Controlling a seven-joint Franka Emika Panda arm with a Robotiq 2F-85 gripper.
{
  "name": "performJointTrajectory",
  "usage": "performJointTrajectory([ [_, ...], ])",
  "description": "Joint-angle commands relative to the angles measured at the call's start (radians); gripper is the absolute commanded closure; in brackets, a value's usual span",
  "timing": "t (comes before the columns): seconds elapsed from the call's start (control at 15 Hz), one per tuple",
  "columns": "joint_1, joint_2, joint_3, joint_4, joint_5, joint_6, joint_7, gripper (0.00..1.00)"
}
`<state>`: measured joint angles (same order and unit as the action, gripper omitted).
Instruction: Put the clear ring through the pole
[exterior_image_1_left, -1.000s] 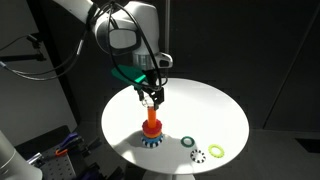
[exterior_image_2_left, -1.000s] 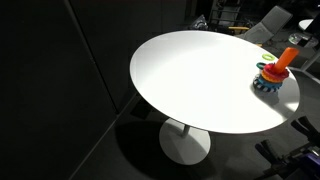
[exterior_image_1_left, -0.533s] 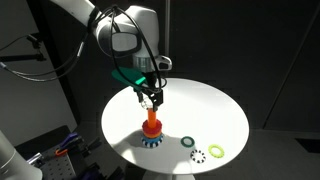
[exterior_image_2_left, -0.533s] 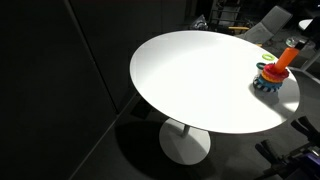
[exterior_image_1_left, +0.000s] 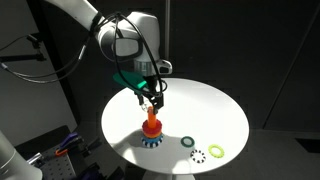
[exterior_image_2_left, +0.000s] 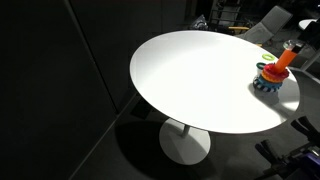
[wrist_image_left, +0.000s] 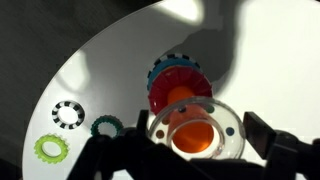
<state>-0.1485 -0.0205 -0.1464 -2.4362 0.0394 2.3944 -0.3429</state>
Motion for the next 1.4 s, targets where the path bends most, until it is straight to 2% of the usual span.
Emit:
performJointTrajectory([
  [0.0,0.001,0.018,-0.001,0.014,-0.007,0.018,0.014,0.32],
  [0.6,-0.003,0.048,-0.002,0.019,-0.013,0.014,0.013,0.32],
  [0.67,-0.004,0.048,-0.002,0.020,-0.013,0.006,0.011,0.02],
  [1.0,-0.008,0.039,-0.006,0.020,-0.019,-0.020,0.007,0.00],
  [1.33,-0.017,0.011,-0.015,0.016,-0.066,-0.106,0.007,0.00],
])
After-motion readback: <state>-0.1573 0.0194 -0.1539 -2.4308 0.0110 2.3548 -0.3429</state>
